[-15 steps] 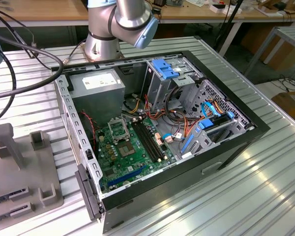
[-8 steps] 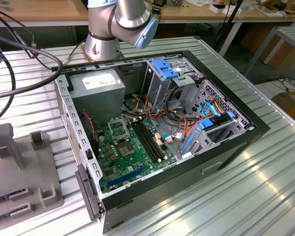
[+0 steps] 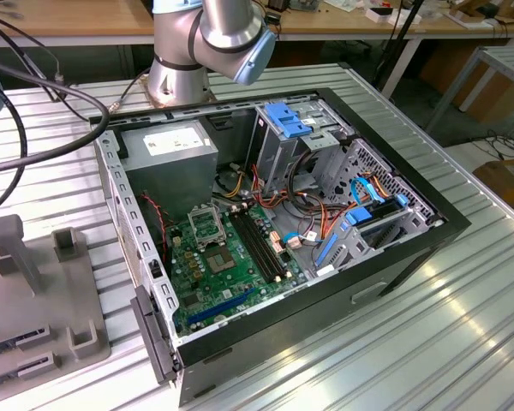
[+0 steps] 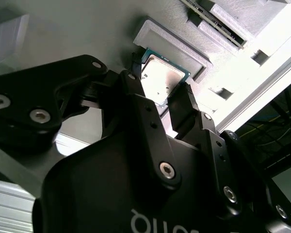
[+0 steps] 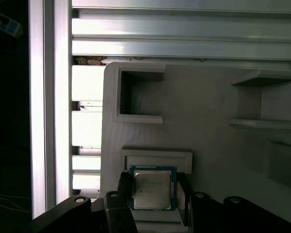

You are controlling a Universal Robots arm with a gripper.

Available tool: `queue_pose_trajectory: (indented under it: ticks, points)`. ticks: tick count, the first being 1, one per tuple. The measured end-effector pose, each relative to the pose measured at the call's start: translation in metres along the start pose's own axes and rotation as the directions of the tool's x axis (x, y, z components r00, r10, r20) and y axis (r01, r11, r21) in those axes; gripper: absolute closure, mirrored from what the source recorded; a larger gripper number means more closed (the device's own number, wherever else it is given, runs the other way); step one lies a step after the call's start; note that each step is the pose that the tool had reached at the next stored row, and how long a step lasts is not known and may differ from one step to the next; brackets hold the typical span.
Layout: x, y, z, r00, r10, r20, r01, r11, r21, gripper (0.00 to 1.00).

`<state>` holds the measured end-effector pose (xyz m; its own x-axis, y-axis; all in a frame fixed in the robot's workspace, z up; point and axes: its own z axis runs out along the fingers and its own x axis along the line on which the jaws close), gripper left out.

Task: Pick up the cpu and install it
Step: 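Pick up the cpu and move it towards the insertion slot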

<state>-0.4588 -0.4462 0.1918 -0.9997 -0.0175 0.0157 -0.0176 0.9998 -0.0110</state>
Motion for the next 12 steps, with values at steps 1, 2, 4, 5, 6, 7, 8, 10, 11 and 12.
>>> queue_pose_trajectory:
  ticks: [1, 2, 4, 5, 6, 7, 8, 10, 11, 12]
  points:
    - [0.0, 0.0, 0.0, 1.0, 0.0, 0.0, 0.0, 1.0, 0.0, 0.53]
    - [0.0, 0.0, 0.0001, 1.0, 0.0, 0.0001, 0.0, 1.0, 0.0, 0.53]
    - [0.0, 0.0, 0.0, 1.0, 0.0, 0.0001, 0.0, 1.0, 0.0, 0.53]
    - [-0.0001, 0.0, -0.0001, 1.0, 0.0, 0.0004, 0.0, 1.0, -0.0002, 0.53]
    - [-0.0001, 0.0, -0.0004, 1.0, 0.0, 0.0005, 0.0, 1.0, -0.0002, 0.53]
    - [-0.0001, 0.0, -0.001, 1.0, 0.0, 0.0002, 0.0, 1.0, 0.0, 0.53]
    - [0.0, 0.0, -0.0015, 1.0, 0.0, 0.0001, 0.0, 1.0, 0.0001, 0.53]
    - [0.0, 0.0, -0.0029, 1.0, 0.0, 0.0001, 0.0, 1.0, 0.0, 0.53]
    - [0.0001, 0.0, -0.0037, 1.0, 0.0, 0.0, 0.0, 1.0, 0.0001, 0.53]
    - [0.0001, 0.0, -0.0044, 1.0, 0.0, 0.0001, 0.0, 1.0, 0.0001, 0.53]
